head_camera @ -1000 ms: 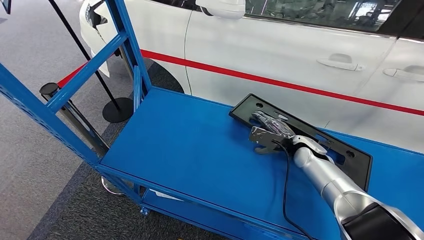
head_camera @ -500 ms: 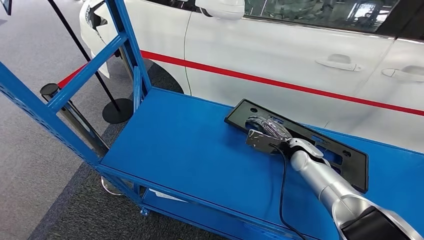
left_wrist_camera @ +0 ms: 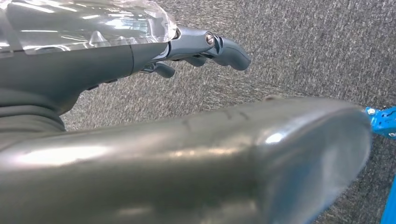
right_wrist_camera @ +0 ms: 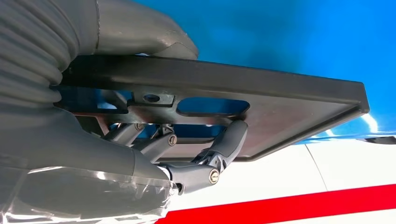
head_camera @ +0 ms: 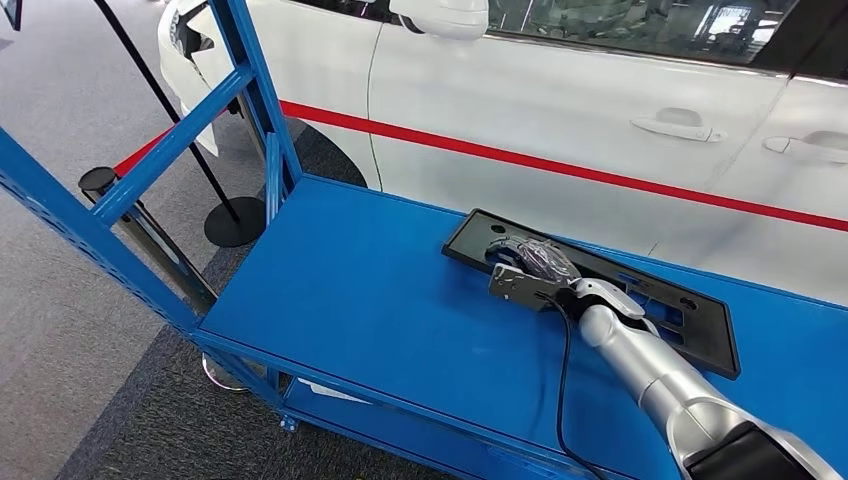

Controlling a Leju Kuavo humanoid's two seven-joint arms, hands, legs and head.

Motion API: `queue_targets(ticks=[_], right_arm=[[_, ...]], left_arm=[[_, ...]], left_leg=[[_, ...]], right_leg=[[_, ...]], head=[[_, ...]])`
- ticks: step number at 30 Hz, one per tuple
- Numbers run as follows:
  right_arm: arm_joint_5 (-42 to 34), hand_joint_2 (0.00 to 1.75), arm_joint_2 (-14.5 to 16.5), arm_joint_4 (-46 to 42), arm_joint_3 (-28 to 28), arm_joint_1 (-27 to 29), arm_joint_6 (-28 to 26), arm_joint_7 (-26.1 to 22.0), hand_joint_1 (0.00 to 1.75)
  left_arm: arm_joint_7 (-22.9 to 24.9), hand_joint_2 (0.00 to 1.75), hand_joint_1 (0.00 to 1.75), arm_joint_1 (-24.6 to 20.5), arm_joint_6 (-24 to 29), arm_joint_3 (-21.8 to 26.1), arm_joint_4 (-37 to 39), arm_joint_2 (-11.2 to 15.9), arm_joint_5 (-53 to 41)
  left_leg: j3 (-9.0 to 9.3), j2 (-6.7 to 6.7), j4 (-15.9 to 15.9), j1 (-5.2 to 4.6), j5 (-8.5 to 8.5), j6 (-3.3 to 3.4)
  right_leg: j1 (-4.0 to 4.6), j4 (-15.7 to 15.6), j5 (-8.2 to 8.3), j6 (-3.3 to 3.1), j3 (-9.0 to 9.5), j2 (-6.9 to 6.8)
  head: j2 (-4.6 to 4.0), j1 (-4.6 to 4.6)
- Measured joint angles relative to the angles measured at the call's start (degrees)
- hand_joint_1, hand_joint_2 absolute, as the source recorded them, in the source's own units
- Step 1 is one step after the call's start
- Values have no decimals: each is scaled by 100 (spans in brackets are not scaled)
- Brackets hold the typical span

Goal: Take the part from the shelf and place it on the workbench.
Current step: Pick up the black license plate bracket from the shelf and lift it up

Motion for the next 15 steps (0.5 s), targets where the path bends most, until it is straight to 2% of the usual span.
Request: queue_targets(ticks=[15], right_arm=[[117,175,-164,-569,-238,260,-137,-25,175]], left_arm=[[0,0,0,0,2,-85,0,3,9]], left_leg=[[-9,-1,0,0,0,0]], right_leg=[[-1,0,0,0,-5,-1]], head=[[0,0]])
